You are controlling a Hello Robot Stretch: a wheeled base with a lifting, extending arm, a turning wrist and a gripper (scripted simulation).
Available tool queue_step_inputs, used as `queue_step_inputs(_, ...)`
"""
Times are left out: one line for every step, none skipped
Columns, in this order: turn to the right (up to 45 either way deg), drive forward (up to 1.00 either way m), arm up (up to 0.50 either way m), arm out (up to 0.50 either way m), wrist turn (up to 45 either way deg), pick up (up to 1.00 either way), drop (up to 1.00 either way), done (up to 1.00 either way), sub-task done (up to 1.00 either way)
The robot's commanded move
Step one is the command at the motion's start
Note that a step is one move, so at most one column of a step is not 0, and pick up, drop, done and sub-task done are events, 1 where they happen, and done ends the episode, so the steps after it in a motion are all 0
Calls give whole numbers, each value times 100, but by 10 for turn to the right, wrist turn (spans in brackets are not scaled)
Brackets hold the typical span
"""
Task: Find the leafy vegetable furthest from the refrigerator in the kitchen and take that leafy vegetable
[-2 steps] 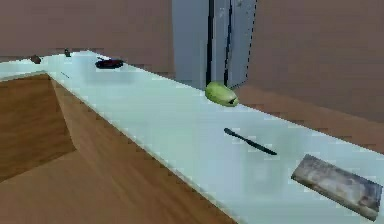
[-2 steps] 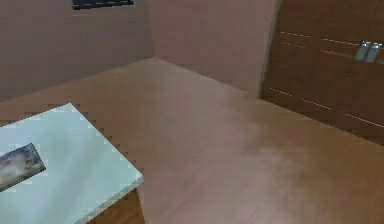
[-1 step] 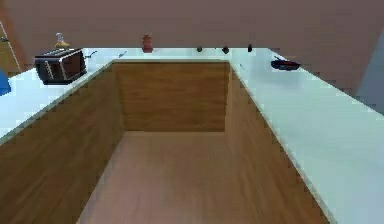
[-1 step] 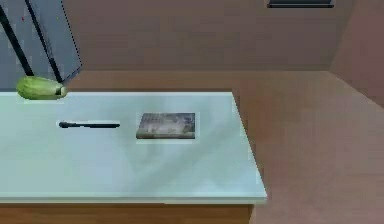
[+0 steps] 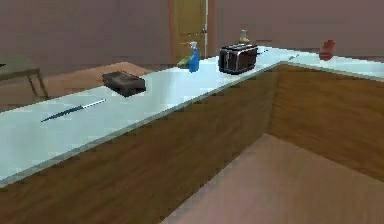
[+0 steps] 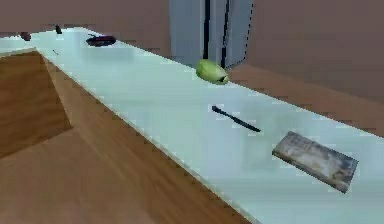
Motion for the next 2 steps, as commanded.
queue_step_inputs(-450,0,0,0,0,0,0,0,0)
queue_step_inputs(-30,0,0,0,0,0,0,0,0)
